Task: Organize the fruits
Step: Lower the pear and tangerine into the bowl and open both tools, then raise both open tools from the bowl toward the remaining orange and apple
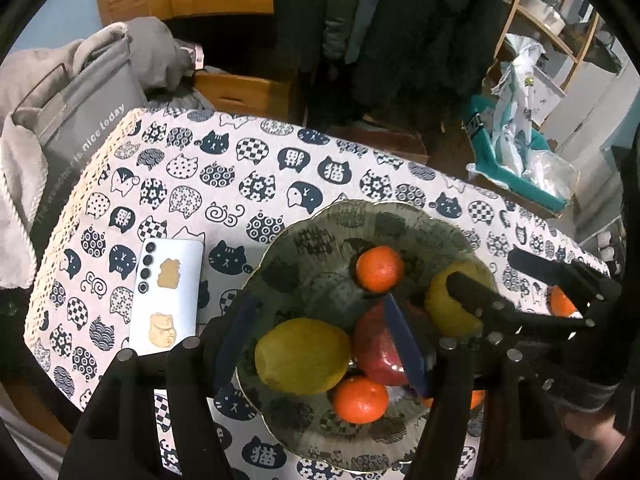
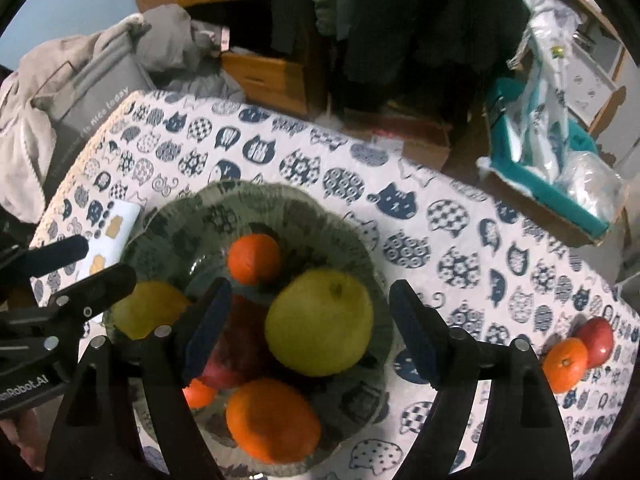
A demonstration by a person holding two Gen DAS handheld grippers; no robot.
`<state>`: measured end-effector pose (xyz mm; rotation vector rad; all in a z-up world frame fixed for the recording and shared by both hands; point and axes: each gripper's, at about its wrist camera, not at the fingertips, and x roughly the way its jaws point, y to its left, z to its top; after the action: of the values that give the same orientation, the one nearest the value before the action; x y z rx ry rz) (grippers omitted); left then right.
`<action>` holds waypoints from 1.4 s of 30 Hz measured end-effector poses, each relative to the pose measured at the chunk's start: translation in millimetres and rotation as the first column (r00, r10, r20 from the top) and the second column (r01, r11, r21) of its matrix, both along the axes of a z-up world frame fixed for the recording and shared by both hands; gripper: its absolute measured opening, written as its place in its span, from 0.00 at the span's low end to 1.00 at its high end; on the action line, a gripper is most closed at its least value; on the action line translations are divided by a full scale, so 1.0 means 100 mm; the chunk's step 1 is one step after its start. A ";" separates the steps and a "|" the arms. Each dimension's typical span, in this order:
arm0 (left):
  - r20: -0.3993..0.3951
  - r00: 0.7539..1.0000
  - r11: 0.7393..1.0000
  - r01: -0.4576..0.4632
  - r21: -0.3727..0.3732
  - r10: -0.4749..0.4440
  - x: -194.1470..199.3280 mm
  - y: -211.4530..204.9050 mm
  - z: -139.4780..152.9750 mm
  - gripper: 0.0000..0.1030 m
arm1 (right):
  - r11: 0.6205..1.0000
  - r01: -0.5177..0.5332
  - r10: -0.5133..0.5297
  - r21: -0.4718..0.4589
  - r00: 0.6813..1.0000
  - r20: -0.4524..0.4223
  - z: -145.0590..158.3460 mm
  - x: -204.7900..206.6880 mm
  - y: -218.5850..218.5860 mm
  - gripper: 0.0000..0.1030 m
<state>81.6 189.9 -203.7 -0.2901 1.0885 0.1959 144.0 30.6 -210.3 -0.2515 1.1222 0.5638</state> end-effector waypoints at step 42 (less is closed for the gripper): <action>0.272 0.939 0.974 0.178 0.139 -0.210 -0.43 -1.24 1.28 0.90 | 0.979 0.203 -0.201 0.028 0.921 0.334 1.35 -0.58 -1.95 0.82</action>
<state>38.3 65.4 -75.6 -0.1030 0.8090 0.0357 85.9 -164.0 -75.5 -0.2245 0.8061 0.3176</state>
